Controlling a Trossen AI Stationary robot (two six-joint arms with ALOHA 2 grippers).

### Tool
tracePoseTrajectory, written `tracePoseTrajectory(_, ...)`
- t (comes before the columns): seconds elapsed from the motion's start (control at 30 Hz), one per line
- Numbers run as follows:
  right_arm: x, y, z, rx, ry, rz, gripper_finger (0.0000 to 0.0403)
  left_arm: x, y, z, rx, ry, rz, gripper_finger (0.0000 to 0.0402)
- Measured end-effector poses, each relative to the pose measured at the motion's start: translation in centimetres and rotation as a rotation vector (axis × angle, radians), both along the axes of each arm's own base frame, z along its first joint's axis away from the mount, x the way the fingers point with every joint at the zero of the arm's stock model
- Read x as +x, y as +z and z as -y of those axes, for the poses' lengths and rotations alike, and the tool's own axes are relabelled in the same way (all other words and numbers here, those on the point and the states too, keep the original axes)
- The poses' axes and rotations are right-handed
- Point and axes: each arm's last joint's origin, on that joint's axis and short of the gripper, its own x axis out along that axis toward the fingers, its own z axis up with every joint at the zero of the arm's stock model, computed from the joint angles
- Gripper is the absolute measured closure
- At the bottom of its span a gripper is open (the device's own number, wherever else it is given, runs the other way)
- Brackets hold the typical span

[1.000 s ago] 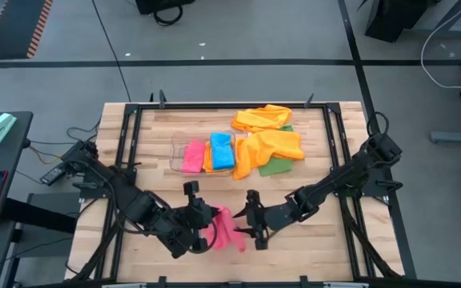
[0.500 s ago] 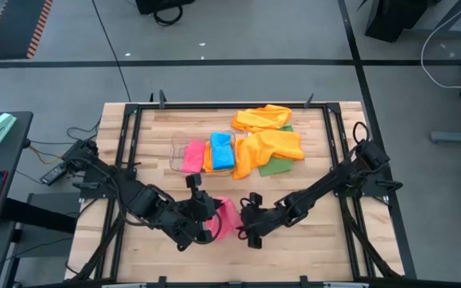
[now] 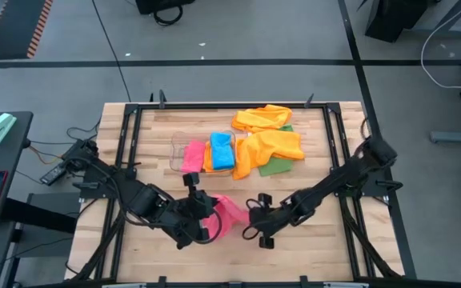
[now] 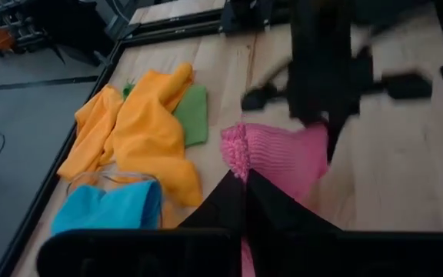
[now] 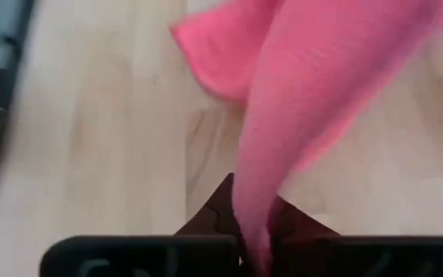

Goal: Fold microfiber towels
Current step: Fold the pink microfiber cloth

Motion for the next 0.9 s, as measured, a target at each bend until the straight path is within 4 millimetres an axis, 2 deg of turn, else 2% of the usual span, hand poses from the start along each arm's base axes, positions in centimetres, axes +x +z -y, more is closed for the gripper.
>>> tracePoseTrajectory(0.1,-1.2,3.2,0.6,0.042,0.014,0.040,0.0391,-0.5,0.9,0.0,-0.033,-0.018,0.033,0.0392)
tracePoseTrajectory(0.23,-3.2,7.4,1.2,0.092,0.036,0.071,0.0392,-0.5,1.3,0.5,-0.121,-0.110,0.028,0.0374)
tracePoseTrajectory(0.3,-3.9,8.8,1.3,0.103,0.056,0.055,0.0392,-0.3,1.3,0.9,-0.170,-0.149,0.033,0.0372)
tracePoseTrajectory(0.4,-4.6,10.5,0.8,0.118,0.111,-0.012,0.0393,0.1,1.3,1.4,-0.227,-0.208,0.038,0.0384)
tracePoseTrajectory(0.5,-5.4,13.2,-0.1,0.107,0.167,-0.046,0.0393,0.2,2.0,2.3,-0.251,-0.268,0.107,0.0393)
tracePoseTrajectory(0.7,-7.2,18.2,-2.1,0.161,0.312,-0.034,0.0393,-0.1,3.0,4.5,-0.297,-0.399,0.211,0.0375)
tracePoseTrajectory(0.8,-8.4,19.9,-3.0,0.186,0.377,-0.033,0.0393,-0.3,3.0,5.2,-0.314,-0.422,0.224,0.0381)
tracePoseTrajectory(0.9,-9.1,19.8,-2.8,0.150,0.380,-0.090,0.0393,-0.5,2.3,5.3,-0.300,-0.404,0.176,0.0392)
